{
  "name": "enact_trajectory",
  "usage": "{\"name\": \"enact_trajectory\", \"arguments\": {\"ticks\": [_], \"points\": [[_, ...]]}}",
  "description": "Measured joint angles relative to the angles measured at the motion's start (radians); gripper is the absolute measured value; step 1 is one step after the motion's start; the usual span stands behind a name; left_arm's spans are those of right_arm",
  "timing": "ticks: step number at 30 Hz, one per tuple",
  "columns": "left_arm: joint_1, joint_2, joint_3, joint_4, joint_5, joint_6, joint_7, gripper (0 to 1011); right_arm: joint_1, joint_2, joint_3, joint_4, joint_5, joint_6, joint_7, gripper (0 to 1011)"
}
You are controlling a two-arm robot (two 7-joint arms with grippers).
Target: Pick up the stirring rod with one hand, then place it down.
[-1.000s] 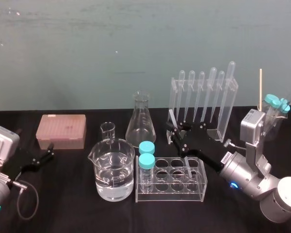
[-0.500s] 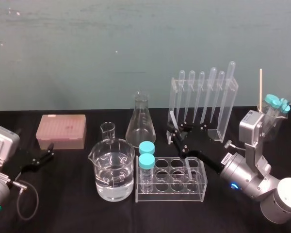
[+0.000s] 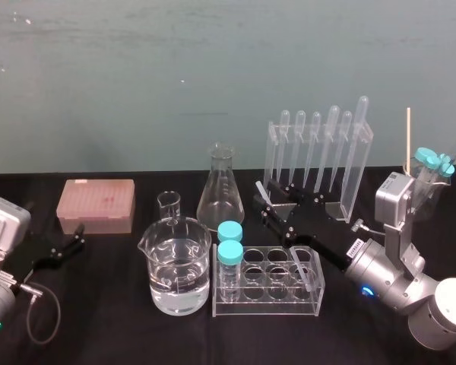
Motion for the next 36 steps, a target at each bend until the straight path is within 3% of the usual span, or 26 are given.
{"name": "enact_trajectory", "arguments": {"ticks": [6, 11, 17, 21, 23, 28, 31, 36], "points": [[0.0, 0.0, 0.0, 0.0, 0.0, 0.0, 0.0, 1000, 0.0, 0.0, 0.0, 0.0, 0.0, 0.0, 0.0, 553], [0.0, 0.0, 0.0, 0.0, 0.0, 0.0, 0.0, 1000, 0.0, 0.0, 0.0, 0.0, 0.001, -0.001, 0.001, 752], [0.0, 0.0, 0.0, 0.0, 0.0, 0.0, 0.0, 1000, 0.0, 0.0, 0.0, 0.0, 0.001, -0.001, 0.002, 898], [0.0, 0.0, 0.0, 0.0, 0.0, 0.0, 0.0, 1000, -0.002, -0.002, 0.01, -0.018, -0.009, -0.037, -0.01, 990], [0.0, 0.0, 0.0, 0.0, 0.0, 0.0, 0.0, 1000, -0.006, -0.008, 0.025, -0.036, -0.031, -0.067, -0.043, 1003], [0.0, 0.0, 0.0, 0.0, 0.0, 0.0, 0.0, 1000, -0.024, -0.029, 0.078, -0.08, -0.145, -0.118, -0.19, 1003], [0.0, 0.0, 0.0, 0.0, 0.0, 0.0, 0.0, 1000, -0.037, -0.037, 0.112, -0.1, -0.2, -0.108, -0.273, 1003], [0.0, 0.0, 0.0, 0.0, 0.0, 0.0, 0.0, 1000, -0.065, -0.037, 0.158, -0.121, -0.249, -0.057, -0.352, 1003]]}}
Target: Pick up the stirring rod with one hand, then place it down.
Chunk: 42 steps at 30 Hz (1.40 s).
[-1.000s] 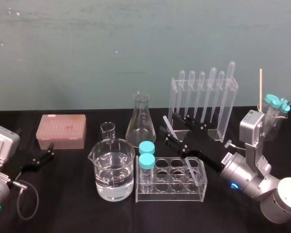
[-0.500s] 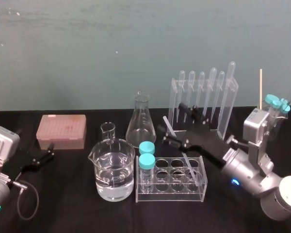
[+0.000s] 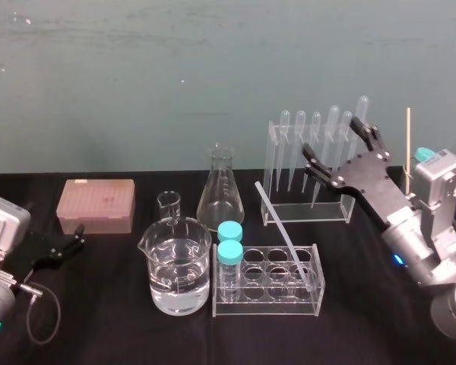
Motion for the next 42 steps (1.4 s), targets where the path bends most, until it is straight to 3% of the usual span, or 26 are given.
{"name": "enact_trajectory", "arguments": {"ticks": [4, 11, 13, 42], "points": [[0.0, 0.0, 0.0, 0.0, 0.0, 0.0, 0.0, 1000, -0.036, 0.012, 0.025, -0.015, -0.021, 0.057, -0.024, 1003], [0.0, 0.0, 0.0, 0.0, 0.0, 0.0, 0.0, 1000, -0.095, 0.019, 0.054, -0.032, -0.02, 0.248, -0.03, 1003], [0.0, 0.0, 0.0, 0.0, 0.0, 0.0, 0.0, 1000, -0.098, 0.017, 0.057, -0.032, -0.018, 0.268, -0.03, 1003], [0.0, 0.0, 0.0, 0.0, 0.0, 0.0, 0.0, 1000, -0.095, 0.02, 0.051, -0.032, -0.017, 0.241, -0.026, 1003]]}}
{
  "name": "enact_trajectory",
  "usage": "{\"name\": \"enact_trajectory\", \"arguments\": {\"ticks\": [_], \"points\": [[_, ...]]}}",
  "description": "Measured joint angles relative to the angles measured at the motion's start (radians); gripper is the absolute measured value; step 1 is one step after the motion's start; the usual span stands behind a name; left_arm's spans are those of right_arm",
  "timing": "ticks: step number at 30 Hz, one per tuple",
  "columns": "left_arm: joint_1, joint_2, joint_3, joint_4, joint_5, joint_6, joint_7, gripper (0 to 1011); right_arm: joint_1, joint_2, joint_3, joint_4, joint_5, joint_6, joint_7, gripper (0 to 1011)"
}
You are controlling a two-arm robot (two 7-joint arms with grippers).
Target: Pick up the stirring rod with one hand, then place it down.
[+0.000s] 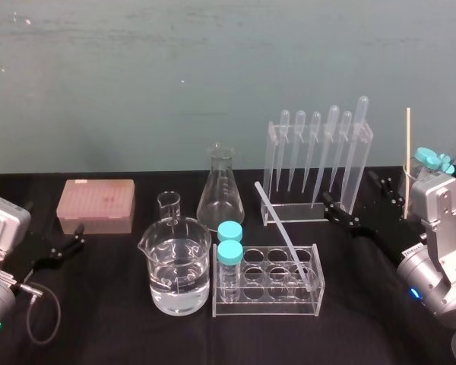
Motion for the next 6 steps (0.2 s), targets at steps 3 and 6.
{"name": "enact_trajectory", "arguments": {"ticks": [3, 6], "points": [[0.0, 0.0, 0.0, 0.0, 0.0, 0.0, 0.0, 1000, 0.0, 0.0, 0.0, 0.0, 0.0, -0.001, 0.0, 1003], [0.0, 0.0, 0.0, 0.0, 0.0, 0.0, 0.0, 1000, 0.0, 0.0, 0.0, 0.0, 0.0, -0.001, 0.0, 1003]]}}
